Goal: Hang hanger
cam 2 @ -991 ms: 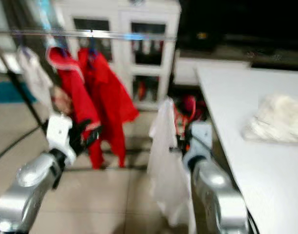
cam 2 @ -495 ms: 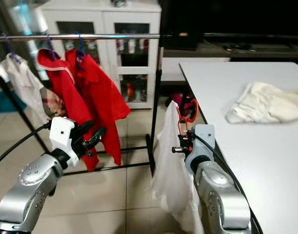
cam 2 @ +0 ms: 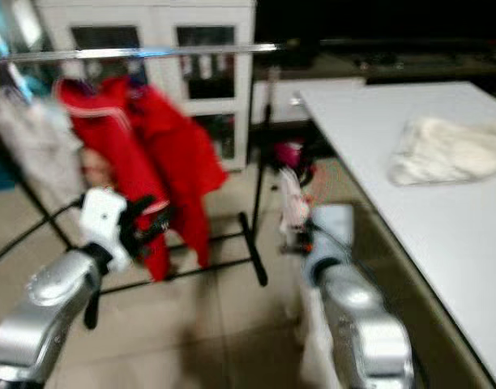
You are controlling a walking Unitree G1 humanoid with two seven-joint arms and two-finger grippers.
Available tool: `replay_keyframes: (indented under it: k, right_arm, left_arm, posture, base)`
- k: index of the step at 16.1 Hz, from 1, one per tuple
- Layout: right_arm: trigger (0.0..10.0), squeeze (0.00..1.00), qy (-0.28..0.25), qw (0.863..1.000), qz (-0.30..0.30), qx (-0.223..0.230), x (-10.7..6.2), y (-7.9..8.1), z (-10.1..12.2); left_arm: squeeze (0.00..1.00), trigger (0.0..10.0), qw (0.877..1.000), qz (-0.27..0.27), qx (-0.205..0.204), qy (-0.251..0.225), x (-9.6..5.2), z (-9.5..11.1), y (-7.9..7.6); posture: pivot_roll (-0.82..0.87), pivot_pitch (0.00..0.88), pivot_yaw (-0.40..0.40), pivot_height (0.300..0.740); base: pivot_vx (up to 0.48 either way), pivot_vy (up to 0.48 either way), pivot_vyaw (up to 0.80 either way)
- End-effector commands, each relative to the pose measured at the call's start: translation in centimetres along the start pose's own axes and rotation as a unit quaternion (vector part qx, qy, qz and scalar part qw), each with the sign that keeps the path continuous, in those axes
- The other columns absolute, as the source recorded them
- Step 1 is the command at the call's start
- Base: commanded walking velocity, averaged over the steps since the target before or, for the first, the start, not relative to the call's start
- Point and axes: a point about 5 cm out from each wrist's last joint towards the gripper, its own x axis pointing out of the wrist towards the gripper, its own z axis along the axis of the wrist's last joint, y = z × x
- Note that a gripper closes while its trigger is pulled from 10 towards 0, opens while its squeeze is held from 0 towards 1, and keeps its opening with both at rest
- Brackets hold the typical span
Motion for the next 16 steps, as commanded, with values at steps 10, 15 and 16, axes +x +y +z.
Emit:
replay_keyframes:
  k: [10,15,16]
  right_arm:
    - [0.0,0.0,-0.143,0.965,0.217,-0.043,-0.7,2.9,5.5]
    - [0.0,0.0,-0.161,0.951,0.254,-0.068,-0.9,3.8,6.1]
    - [0.0,0.0,-0.164,0.951,0.251,-0.081,-0.9,3.9,6.3]
  left_arm:
    - [0.0,10.0,0.998,-0.009,0.023,-0.06,2.5,3.1,1.5]
    - [1.0,10.0,0.992,-0.079,-0.05,-0.085,3.8,3.6,0.5]
    - [1.0,10.0,0.987,-0.101,-0.087,-0.091,4.1,3.7,0.0]
  posture:
    - [-0.09,0.0,-0.025,0.74]
    - [-0.08,0.0,-0.022,0.74]
    - [-0.09,0.0,-0.018,0.74]
  base:
    - [0.0,-0.048,0.0]
    - [0.0,0.0,0.0]
    - [0.0,0.0,0.0]
